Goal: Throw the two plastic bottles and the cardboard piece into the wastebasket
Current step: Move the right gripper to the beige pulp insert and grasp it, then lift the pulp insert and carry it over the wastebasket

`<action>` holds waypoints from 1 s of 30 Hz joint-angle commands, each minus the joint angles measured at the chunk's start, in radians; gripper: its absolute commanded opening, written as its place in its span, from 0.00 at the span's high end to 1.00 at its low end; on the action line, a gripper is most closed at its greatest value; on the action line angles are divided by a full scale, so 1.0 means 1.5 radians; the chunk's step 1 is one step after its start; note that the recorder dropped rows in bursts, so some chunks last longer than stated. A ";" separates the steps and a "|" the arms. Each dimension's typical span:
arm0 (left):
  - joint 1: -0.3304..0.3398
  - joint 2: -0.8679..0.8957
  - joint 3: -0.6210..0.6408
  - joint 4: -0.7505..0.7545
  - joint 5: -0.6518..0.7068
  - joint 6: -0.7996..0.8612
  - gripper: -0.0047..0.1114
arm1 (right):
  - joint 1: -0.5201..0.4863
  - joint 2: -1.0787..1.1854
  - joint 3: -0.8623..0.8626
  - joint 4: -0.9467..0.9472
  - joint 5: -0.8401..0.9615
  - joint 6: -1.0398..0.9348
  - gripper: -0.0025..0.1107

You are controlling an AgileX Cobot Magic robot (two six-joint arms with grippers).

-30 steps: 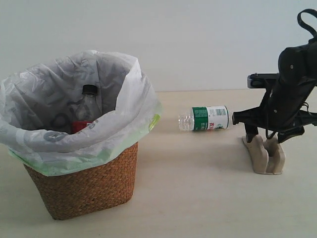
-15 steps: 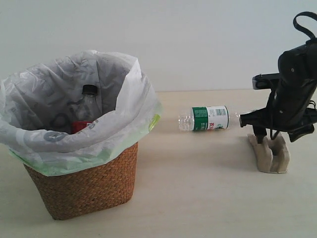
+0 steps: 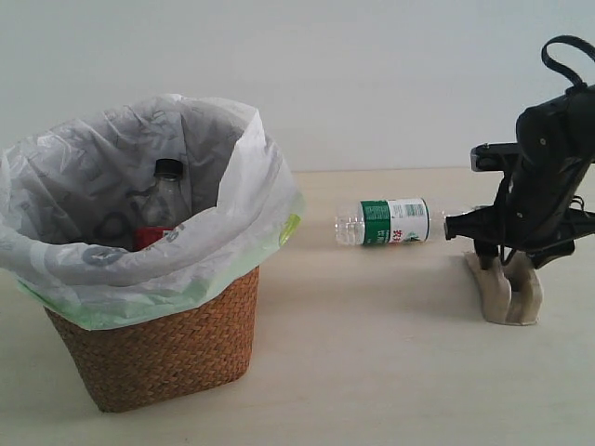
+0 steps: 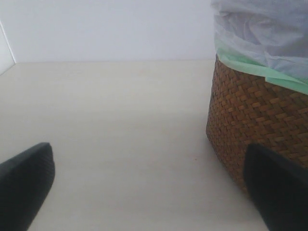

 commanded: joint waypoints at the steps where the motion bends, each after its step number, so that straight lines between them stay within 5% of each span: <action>1: -0.004 -0.002 -0.002 -0.001 -0.005 -0.006 0.03 | -0.006 -0.002 0.004 -0.003 -0.006 0.004 0.78; 4: -0.004 -0.002 -0.002 -0.001 -0.005 -0.006 0.03 | -0.006 -0.002 0.004 -0.004 -0.006 0.004 0.98; 18: -0.004 -0.002 -0.002 -0.001 -0.005 -0.006 0.03 | -0.006 -0.020 -0.008 -0.007 0.013 -0.015 0.98; 30: -0.004 -0.002 -0.002 -0.001 -0.005 -0.006 0.03 | -0.006 -0.180 -0.016 -0.121 0.064 0.023 0.98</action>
